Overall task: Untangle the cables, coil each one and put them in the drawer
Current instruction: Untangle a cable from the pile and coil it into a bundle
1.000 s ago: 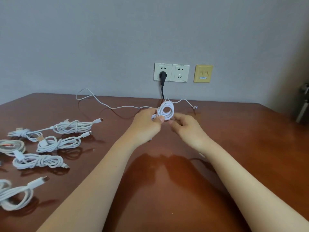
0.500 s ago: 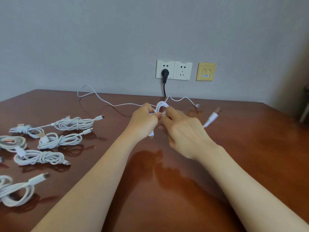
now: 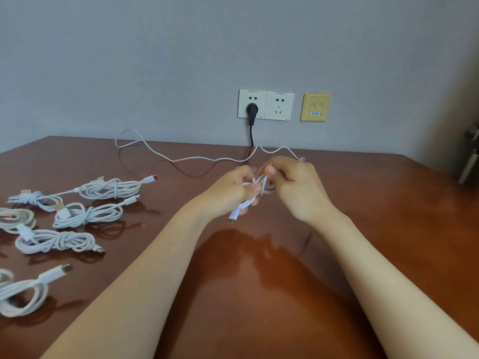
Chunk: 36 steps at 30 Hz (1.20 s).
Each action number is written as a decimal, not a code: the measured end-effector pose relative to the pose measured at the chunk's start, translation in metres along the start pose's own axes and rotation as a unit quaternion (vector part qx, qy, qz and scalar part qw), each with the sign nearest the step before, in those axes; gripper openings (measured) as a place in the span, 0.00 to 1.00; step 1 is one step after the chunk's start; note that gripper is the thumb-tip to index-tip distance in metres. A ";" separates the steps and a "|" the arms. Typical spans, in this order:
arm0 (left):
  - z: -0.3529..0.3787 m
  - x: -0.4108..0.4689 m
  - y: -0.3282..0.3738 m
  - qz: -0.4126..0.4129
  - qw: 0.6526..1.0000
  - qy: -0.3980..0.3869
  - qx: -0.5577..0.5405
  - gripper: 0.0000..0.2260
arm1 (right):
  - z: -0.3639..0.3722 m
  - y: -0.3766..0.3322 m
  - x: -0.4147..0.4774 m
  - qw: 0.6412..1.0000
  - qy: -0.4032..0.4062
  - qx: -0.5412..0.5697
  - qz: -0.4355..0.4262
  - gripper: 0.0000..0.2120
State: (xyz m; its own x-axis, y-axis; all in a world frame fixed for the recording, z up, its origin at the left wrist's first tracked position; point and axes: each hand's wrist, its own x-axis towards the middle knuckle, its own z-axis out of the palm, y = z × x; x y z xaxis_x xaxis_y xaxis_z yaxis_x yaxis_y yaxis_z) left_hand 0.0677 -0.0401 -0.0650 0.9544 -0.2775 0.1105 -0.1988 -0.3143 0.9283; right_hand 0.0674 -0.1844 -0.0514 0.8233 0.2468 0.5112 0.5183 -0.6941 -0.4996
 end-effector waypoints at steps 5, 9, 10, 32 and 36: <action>0.003 -0.001 -0.002 0.026 0.993 -0.030 0.107 0.11 | -0.001 0.000 -0.004 0.993 -0.035 -0.110 -0.009 0.09; 0.004 -0.006 0.002 0.080 0.982 -0.009 0.172 0.15 | -0.002 -0.001 -0.004 0.997 -0.014 -0.077 0.000 0.08; 0.004 -0.006 0.003 0.090 0.978 -0.004 0.188 0.15 | -0.003 0.000 -0.003 0.998 -0.011 -0.057 0.010 0.09; 0.009 -0.003 0.010 0.079 0.992 0.020 -0.098 0.04 | -0.006 0.025 0.003 0.875 -0.107 0.433 0.189 0.10; -0.001 -0.001 0.007 0.055 0.990 0.104 -0.071 0.05 | 0.007 0.020 0.003 0.902 -0.061 0.392 0.172 0.12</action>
State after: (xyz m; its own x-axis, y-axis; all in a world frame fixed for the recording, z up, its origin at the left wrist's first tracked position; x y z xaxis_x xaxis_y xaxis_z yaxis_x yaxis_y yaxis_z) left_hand 0.0653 -0.0412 -0.0579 0.9570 -0.1046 0.2704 -0.2844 -0.1572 0.9457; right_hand 0.0823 -0.1925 -0.0649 0.9609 0.2141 0.1754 0.1930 -0.0645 -0.9791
